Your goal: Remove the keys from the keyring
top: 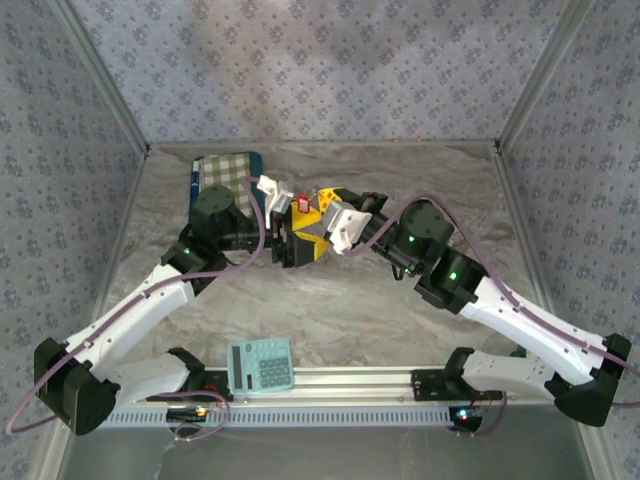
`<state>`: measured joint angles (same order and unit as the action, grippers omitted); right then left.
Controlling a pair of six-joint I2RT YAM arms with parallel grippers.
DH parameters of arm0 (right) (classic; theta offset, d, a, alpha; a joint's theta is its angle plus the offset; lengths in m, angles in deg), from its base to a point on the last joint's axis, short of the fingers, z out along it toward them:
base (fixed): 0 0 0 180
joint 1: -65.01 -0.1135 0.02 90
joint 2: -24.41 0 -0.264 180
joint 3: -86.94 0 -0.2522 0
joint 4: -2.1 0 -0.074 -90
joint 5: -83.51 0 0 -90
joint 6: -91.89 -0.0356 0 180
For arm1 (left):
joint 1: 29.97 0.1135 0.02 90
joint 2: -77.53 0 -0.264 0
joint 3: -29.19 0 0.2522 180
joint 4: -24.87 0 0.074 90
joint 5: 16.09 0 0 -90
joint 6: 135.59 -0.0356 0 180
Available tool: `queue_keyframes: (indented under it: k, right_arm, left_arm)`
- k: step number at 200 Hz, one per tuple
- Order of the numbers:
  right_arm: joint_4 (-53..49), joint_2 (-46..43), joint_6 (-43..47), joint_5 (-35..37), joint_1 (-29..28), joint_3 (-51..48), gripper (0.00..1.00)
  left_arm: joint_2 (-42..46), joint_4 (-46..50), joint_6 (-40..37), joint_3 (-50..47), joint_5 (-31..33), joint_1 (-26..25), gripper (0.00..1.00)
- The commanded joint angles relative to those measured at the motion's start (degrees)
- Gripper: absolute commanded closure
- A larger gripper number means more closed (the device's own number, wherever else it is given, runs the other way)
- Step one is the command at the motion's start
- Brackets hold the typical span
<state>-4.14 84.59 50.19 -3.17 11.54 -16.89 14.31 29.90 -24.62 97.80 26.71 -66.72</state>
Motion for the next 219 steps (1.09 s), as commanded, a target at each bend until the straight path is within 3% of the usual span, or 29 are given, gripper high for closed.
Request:
queue_keyframes:
  k: [1, 61, 82, 106, 136, 172, 219]
  right_arm:
    - [1.0, -1.7, -0.9, -2.1, 0.7, 0.3, 1.00]
    - [-4.2, -5.5, -5.8, -15.1, 8.4, -2.0, 1.00]
    - [-5.2, -6.3, -8.3, -20.8, 10.5, -2.6, 1.00]
    - [-6.3, -5.8, -9.2, -24.4, 11.1, -2.5, 1.00]
    - [-6.0, -5.7, -9.3, -25.8, 11.2, -2.7, 1.00]
    - [-5.5, -5.7, -9.3, -26.3, 11.2, -2.6, 1.00]
    - [-5.3, -5.6, -8.9, -25.3, 11.1, -2.5, 1.00]
  left_arm:
    - [2.1, 2.2, -1.6, 0.9, 1.1, 1.0, 0.08]
    - [6.9, 4.9, 0.0, 2.0, -2.6, 9.4, 0.12]
    - [5.3, 2.1, 2.5, 4.4, -7.4, 11.1, 0.24]
    - [0.7, -0.1, 5.7, 9.4, -14.0, 11.1, 0.40]
    - [-4.4, -2.6, 10.2, 14.1, -19.4, 10.6, 0.39]
    - [-7.8, -1.3, 9.4, 17.1, -21.6, 8.0, 0.37]
    - [-9.9, 0.1, 8.4, 19.1, -23.1, 6.5, 0.55]
